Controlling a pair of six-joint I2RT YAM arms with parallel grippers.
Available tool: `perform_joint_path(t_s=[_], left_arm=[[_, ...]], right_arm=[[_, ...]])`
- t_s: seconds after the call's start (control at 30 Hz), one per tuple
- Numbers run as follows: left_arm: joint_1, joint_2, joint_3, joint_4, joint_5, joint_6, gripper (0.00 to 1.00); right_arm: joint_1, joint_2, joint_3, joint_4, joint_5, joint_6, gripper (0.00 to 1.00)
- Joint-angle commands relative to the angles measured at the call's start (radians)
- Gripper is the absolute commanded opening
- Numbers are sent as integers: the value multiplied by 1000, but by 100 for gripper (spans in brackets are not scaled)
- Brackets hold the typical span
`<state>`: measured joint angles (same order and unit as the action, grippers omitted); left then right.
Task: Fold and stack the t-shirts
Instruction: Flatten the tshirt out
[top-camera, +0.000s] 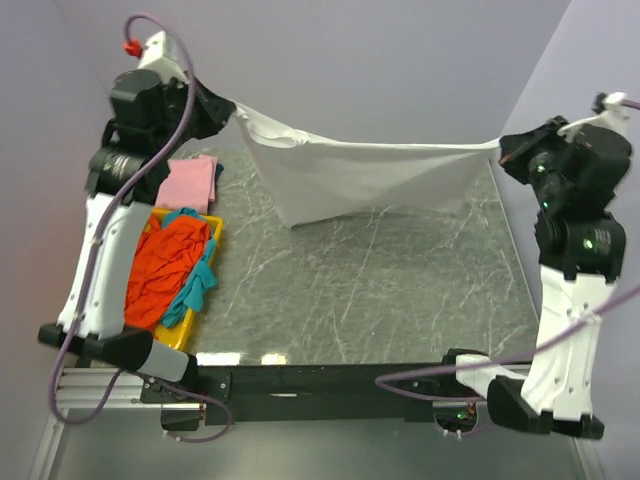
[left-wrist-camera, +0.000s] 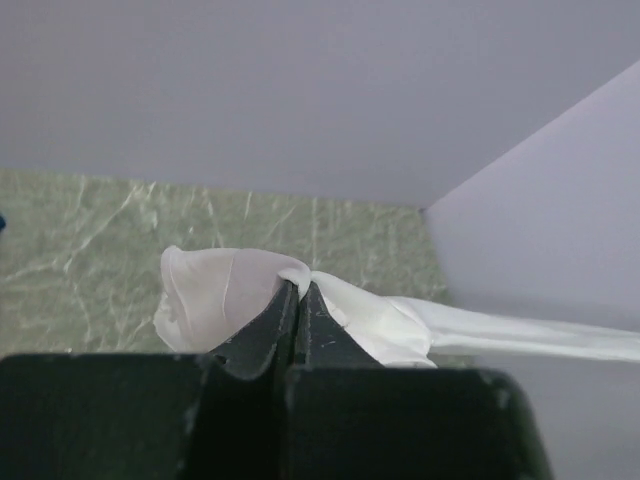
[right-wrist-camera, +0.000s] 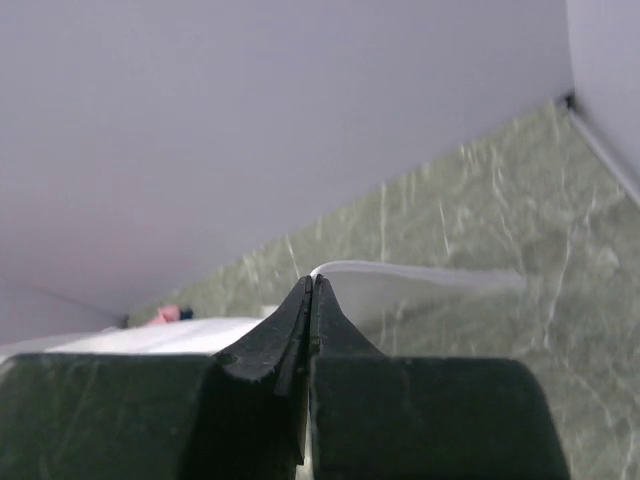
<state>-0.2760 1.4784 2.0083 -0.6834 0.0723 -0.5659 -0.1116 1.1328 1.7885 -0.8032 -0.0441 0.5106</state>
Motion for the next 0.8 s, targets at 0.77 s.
perform_joint_path(t_s=[0.77], left_arm=[[9,257,320,156,115,-2,0]], right_arm=[[-2,326,222,141,-22,-7,0]])
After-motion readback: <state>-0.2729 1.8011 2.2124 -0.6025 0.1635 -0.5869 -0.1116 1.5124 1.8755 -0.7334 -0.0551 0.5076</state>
